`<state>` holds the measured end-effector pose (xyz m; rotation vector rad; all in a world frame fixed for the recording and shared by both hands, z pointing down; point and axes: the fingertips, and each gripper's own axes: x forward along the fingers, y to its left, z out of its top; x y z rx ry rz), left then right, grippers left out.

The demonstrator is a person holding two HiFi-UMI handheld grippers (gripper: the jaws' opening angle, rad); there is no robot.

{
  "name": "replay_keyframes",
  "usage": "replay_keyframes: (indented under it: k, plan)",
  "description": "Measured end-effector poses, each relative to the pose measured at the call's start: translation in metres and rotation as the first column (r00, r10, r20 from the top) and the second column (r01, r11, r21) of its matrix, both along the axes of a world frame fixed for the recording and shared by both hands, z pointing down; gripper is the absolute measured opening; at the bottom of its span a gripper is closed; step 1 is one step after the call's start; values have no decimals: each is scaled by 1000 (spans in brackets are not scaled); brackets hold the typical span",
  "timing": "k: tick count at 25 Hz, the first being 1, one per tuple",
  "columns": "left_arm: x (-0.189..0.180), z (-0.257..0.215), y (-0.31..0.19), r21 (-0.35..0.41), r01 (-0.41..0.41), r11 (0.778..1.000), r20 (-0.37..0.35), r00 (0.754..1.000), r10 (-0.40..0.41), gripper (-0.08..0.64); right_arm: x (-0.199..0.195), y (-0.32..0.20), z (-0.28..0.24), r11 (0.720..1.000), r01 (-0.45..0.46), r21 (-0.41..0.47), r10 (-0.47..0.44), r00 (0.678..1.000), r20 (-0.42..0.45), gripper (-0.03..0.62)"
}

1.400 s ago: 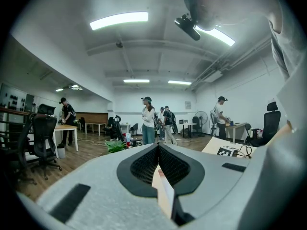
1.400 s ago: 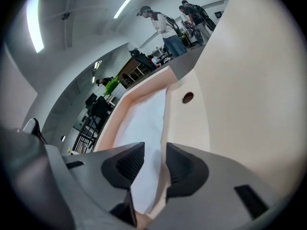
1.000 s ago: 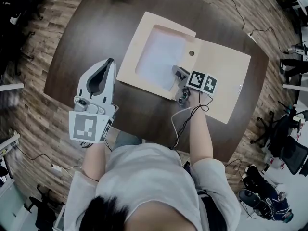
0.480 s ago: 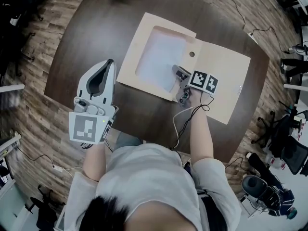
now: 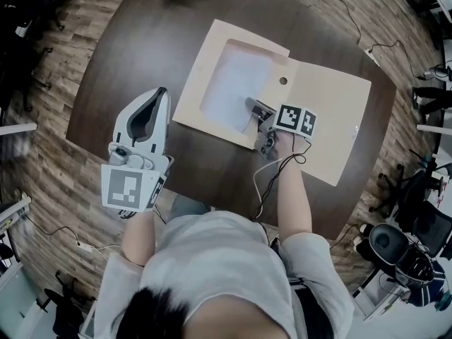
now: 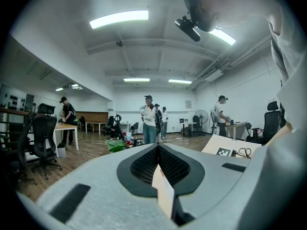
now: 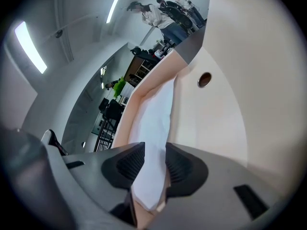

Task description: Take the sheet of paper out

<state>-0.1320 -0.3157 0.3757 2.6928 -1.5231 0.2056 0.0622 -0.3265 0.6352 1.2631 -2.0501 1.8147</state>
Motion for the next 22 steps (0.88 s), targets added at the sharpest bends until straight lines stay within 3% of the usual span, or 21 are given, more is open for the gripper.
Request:
replay_keyframes:
  k: [9,22]
  plan:
    - [-5,0,2,-3,9,1000,1,1000,-9,-3,26,-14,-2,997,-56,44,62,989,-137,130]
    - [-12,1,2,-11,11,1000,9,1000,-11,-3,24,-27,-1,996,-80,36,83,991,-103,130]
